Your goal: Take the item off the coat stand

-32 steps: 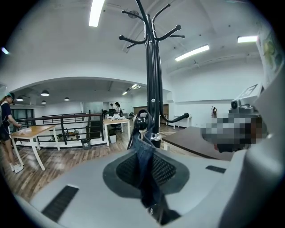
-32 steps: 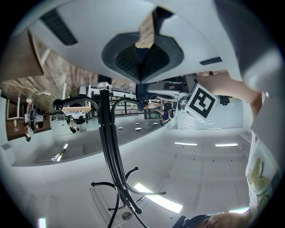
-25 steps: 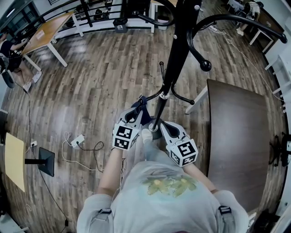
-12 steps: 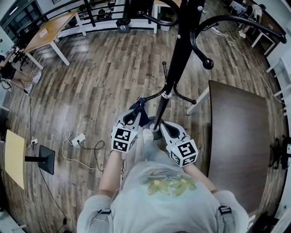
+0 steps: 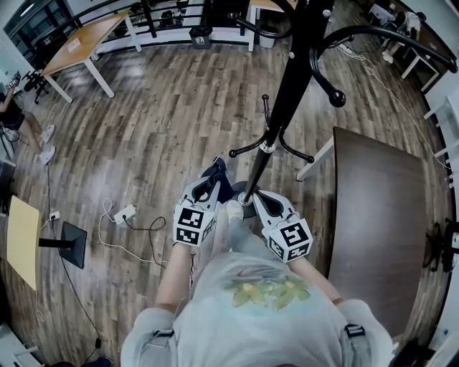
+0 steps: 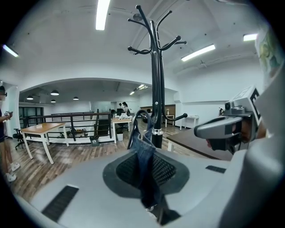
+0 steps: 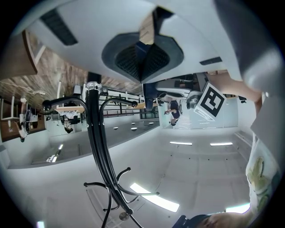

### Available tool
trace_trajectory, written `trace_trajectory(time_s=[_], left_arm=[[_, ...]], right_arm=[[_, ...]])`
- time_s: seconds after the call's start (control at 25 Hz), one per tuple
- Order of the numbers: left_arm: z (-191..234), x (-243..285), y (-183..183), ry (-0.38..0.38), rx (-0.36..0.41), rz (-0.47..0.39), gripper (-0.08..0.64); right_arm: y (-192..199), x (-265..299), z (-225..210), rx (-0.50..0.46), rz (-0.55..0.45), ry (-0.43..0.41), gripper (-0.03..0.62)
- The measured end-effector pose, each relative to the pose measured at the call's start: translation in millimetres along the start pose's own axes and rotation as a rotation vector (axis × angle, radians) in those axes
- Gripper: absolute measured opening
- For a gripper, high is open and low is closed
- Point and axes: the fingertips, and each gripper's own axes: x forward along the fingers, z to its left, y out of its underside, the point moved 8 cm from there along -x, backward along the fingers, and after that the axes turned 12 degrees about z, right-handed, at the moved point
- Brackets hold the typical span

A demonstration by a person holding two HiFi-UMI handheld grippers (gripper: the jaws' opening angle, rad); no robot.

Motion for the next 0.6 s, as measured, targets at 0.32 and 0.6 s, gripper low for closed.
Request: trace_trajectory(time_s=[0.32,0.6], left_arm=[[-2,-16,10,-0.011,-0.04,-0.012,0.052],[-4,-24,13,-0.017,-0.081,-0.025,0.052]], right_arm=[[1,3,1,-0.003,0.014,-0.003,0.006],[3,0,4,-0.027,0.048,-0.006,0.006]])
